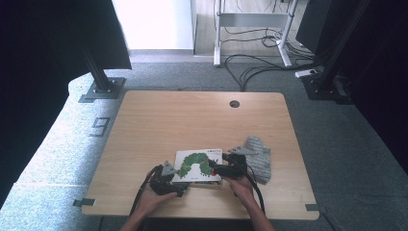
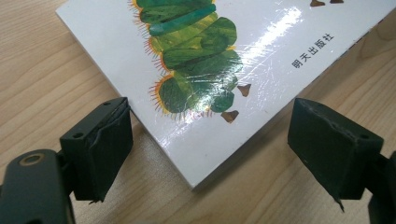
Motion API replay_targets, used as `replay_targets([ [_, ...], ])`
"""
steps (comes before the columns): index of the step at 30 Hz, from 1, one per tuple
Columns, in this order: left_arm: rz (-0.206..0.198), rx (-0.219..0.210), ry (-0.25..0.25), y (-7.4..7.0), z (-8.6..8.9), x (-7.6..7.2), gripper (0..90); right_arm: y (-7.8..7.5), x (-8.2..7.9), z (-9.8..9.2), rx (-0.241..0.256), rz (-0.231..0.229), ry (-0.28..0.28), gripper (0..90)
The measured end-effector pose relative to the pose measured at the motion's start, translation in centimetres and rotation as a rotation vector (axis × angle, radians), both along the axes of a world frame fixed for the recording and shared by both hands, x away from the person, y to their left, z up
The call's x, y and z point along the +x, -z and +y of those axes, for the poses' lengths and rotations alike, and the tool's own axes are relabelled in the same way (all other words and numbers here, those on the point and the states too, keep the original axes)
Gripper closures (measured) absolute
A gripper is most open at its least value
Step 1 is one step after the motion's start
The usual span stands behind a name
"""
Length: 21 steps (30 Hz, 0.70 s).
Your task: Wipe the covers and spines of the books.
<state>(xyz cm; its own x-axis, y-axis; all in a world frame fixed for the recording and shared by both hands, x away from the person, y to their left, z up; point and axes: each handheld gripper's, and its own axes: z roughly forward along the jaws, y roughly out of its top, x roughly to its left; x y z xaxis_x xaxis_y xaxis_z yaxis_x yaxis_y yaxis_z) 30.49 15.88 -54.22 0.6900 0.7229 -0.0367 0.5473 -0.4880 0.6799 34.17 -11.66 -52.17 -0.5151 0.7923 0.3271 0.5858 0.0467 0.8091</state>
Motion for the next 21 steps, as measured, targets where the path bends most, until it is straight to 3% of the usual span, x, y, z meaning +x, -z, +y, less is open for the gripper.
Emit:
replay_targets([
  [3,-0.003,0.004,-0.002,0.02,-0.06,-0.04,14.3,-0.1,-0.02,-0.01,0.006,-0.004,-0.002,27.7],
  [11,0.008,-0.042,-0.025,0.1,0.24,0.15,16.0,-0.21,-0.1,0.04,0.0,-0.008,-0.005,27.9],
  [16,0.016,-0.05,-0.03,0.11,0.29,0.18,15.8,-0.03,-0.01,-0.02,-0.005,-0.005,-0.008,28.2],
  [21,0.03,-0.063,-0.034,0.15,0.42,0.29,15.5,0.58,0.38,-0.3,-0.006,0.023,-0.013,29.7],
])
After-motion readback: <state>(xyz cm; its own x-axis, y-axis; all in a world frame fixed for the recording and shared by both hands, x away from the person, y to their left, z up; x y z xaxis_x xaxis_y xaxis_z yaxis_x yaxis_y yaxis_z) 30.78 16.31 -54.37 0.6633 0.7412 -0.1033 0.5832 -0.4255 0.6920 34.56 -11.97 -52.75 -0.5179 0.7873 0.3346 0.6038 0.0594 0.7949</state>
